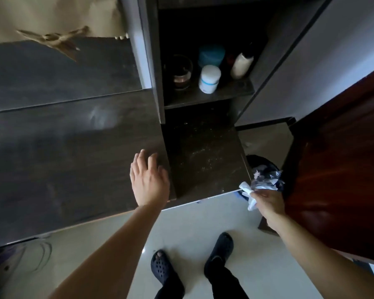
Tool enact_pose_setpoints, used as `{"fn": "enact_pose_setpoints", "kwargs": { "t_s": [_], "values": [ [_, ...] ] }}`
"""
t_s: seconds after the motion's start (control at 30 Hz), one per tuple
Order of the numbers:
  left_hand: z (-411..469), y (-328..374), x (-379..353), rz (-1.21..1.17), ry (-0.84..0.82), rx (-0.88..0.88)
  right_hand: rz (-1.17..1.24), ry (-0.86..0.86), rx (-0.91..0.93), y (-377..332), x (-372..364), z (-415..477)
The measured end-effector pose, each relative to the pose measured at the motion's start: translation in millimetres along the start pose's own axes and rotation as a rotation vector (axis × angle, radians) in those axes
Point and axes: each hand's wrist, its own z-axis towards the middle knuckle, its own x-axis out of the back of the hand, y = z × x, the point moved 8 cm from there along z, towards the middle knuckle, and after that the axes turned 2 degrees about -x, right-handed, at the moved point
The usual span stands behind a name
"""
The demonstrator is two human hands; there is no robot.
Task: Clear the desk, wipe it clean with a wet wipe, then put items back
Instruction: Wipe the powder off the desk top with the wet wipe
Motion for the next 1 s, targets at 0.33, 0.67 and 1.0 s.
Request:
{"fn": "enact_pose_setpoints", "kwargs": {
  "t_s": [0.33, 0.67, 1.0],
  "values": [
    [3.6, 4.3, -21.1, 0.174, 0.127, 0.002, -0.199, -0.143, 0.545, -143.2, -94.3, 92.7],
    [3.6, 3.6, -20.5, 0.176, 0.177, -0.017, -0.508, 0.049, 0.673, -266.8, -245.5, 183.8],
    [5.5, 3.0, -18.7, 0.184, 0.169, 0.003, -0.967, -0.848, 0.979, -165.4, -236.5, 80.8]
  ]
}}
